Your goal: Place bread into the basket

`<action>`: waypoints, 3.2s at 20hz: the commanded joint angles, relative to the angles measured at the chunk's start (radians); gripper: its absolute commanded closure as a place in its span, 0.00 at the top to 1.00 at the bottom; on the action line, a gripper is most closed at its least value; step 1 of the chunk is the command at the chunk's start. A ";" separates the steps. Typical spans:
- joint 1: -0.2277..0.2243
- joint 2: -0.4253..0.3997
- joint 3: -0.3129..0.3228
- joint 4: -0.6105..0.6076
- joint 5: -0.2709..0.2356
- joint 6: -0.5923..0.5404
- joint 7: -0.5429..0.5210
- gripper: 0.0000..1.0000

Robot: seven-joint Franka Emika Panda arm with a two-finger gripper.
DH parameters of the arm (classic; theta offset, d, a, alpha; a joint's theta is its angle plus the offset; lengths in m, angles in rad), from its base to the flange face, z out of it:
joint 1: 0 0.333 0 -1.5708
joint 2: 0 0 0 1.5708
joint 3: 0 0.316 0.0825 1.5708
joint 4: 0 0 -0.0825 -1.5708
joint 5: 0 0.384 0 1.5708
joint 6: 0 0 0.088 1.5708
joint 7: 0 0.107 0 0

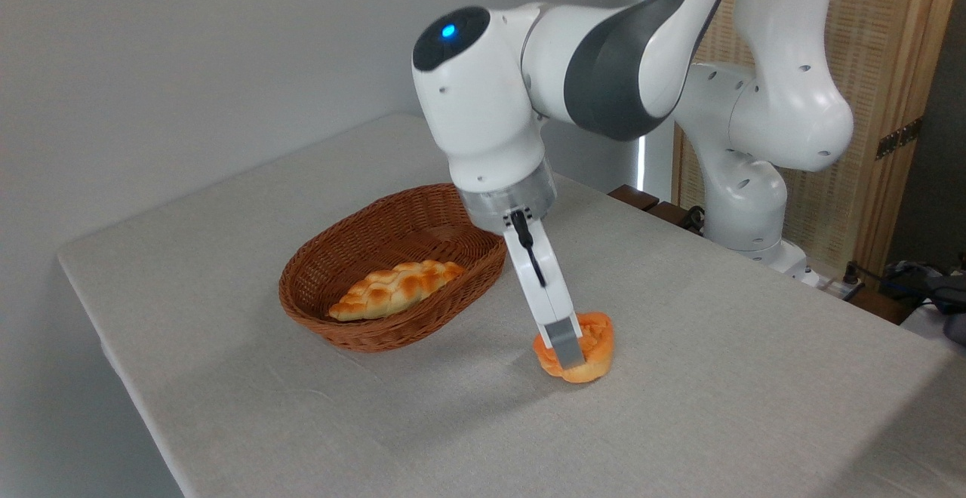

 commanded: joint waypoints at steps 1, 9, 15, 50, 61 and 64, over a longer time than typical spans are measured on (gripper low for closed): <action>-0.006 -0.025 0.009 0.042 -0.079 0.005 0.013 0.18; -0.008 -0.036 -0.063 0.125 -0.340 0.019 -0.027 0.18; -0.008 -0.029 -0.189 0.171 -0.440 0.065 -0.250 0.34; 0.002 0.059 -0.160 0.259 -0.267 0.074 -0.413 1.00; 0.000 0.059 -0.152 0.257 -0.267 0.073 -0.413 1.00; 0.000 0.059 -0.154 0.257 -0.267 0.073 -0.415 1.00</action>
